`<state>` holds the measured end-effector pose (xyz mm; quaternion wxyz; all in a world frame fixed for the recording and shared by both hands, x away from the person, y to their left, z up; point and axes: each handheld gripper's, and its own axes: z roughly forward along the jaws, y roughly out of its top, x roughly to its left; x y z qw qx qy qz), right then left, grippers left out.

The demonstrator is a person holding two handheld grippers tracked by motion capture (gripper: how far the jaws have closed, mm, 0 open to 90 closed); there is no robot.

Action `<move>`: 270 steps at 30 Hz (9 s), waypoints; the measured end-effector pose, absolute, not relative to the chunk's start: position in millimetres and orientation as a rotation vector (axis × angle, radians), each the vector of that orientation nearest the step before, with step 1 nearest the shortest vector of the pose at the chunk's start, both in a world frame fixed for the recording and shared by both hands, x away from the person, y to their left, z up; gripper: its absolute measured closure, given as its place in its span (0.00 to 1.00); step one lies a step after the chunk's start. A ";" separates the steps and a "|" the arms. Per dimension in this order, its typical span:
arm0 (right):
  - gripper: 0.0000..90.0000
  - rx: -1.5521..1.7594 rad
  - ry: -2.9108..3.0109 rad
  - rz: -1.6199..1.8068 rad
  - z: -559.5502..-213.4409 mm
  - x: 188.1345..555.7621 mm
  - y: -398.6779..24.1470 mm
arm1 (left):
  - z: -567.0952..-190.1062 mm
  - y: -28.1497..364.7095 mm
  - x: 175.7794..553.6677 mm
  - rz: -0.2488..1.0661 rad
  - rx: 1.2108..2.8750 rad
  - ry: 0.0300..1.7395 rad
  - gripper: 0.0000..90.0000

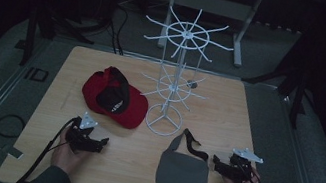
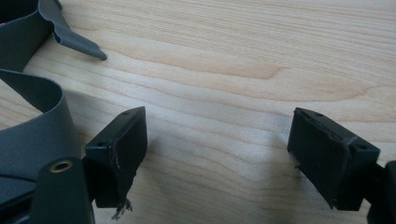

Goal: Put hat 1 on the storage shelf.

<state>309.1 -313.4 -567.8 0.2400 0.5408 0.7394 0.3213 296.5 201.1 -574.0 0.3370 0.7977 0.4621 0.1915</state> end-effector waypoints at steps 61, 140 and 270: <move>0.21 1.476 2.028 0.880 -567.8 309.3 -313.3 | -530.2 185.9 339.7 0.410 1.789 1.517 0.64; 0.20 1.473 2.033 0.881 -567.9 309.2 -313.2 | -473.1 230.2 349.9 0.542 1.514 1.431 0.96; 0.20 1.472 2.034 0.881 -567.8 309.2 -313.3 | -424.4 224.5 266.0 0.707 1.469 1.113 0.60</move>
